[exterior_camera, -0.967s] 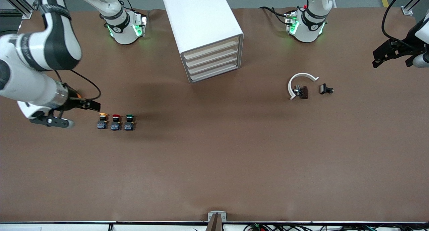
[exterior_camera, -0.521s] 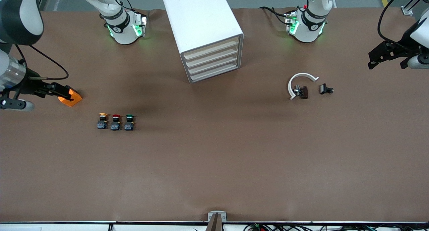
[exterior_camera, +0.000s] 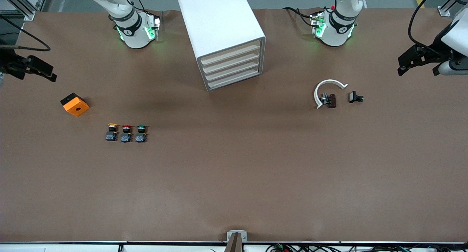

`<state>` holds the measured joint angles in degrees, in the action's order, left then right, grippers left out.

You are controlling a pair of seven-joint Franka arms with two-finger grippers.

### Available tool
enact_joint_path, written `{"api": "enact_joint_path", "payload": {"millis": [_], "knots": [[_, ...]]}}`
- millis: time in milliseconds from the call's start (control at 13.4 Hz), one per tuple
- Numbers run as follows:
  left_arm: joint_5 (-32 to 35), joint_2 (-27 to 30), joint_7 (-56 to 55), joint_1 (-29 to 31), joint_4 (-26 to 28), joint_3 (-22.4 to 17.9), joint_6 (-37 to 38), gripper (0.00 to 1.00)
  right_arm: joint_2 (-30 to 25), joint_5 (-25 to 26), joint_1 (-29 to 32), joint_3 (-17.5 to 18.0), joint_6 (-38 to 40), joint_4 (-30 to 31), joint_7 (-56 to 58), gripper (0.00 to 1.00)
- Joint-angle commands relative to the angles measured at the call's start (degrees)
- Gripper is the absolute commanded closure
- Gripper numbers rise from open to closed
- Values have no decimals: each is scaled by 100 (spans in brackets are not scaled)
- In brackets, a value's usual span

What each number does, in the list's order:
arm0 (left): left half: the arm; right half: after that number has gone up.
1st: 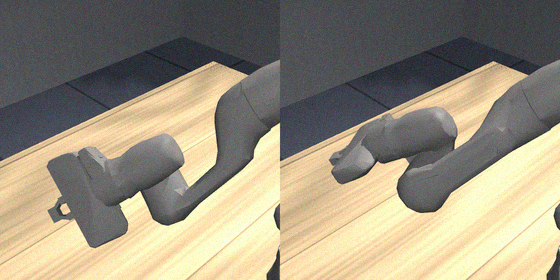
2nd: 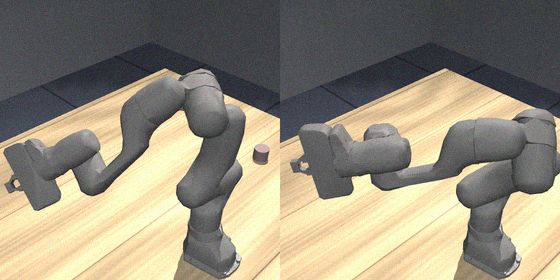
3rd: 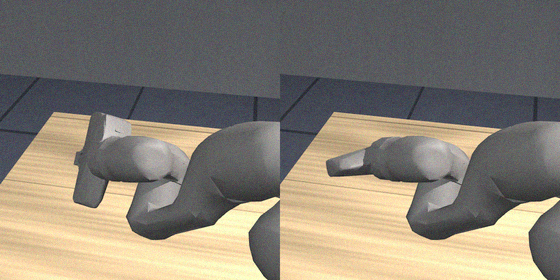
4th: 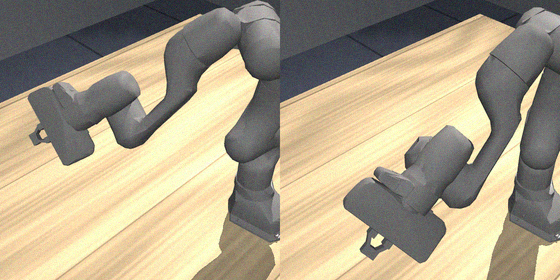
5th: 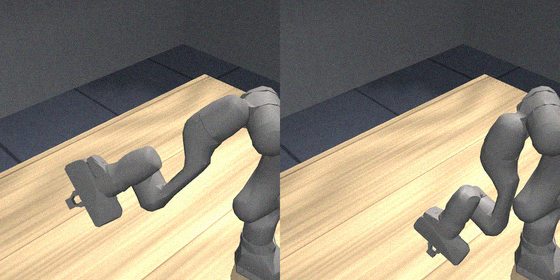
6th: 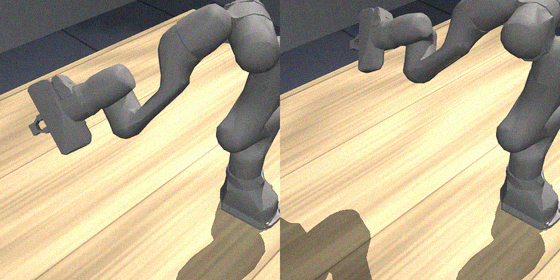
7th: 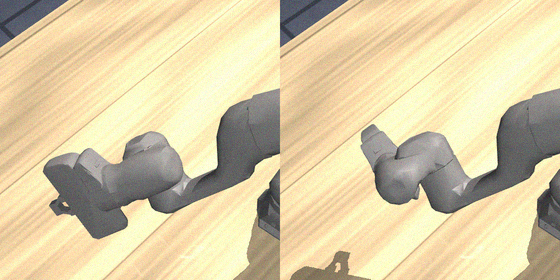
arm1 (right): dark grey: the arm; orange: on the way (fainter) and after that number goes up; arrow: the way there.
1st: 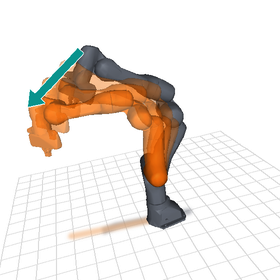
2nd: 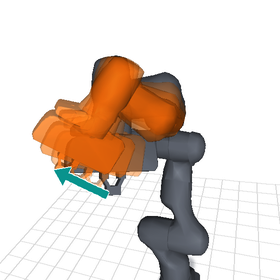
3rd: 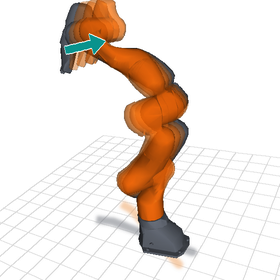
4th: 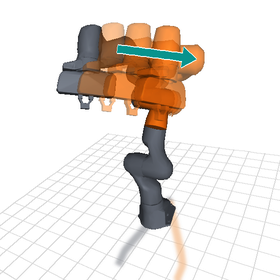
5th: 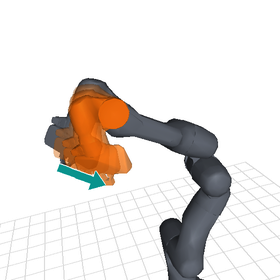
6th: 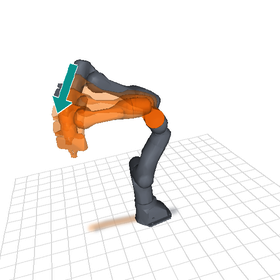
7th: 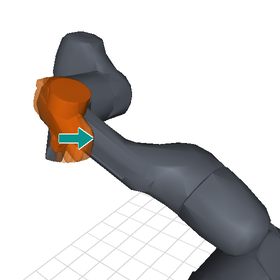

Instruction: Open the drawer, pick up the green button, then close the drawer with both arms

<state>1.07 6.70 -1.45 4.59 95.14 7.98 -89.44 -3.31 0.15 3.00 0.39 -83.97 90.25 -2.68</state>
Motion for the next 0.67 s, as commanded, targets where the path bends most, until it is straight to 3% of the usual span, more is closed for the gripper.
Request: {"api": "enact_joint_path", "payload": {"millis": [0,298,595], "knots": [[-72,130,110,51,102,20,-29,0,58,3,139,49,4,-43,92,0],[-63,-28,66,16,-73,20,-29,0,-652,-111,236,67,-655,791,92,0],[-54,-178,13,7,-232,20,-29,0,-601,-41,210,84,-297,495,57,0]]}}
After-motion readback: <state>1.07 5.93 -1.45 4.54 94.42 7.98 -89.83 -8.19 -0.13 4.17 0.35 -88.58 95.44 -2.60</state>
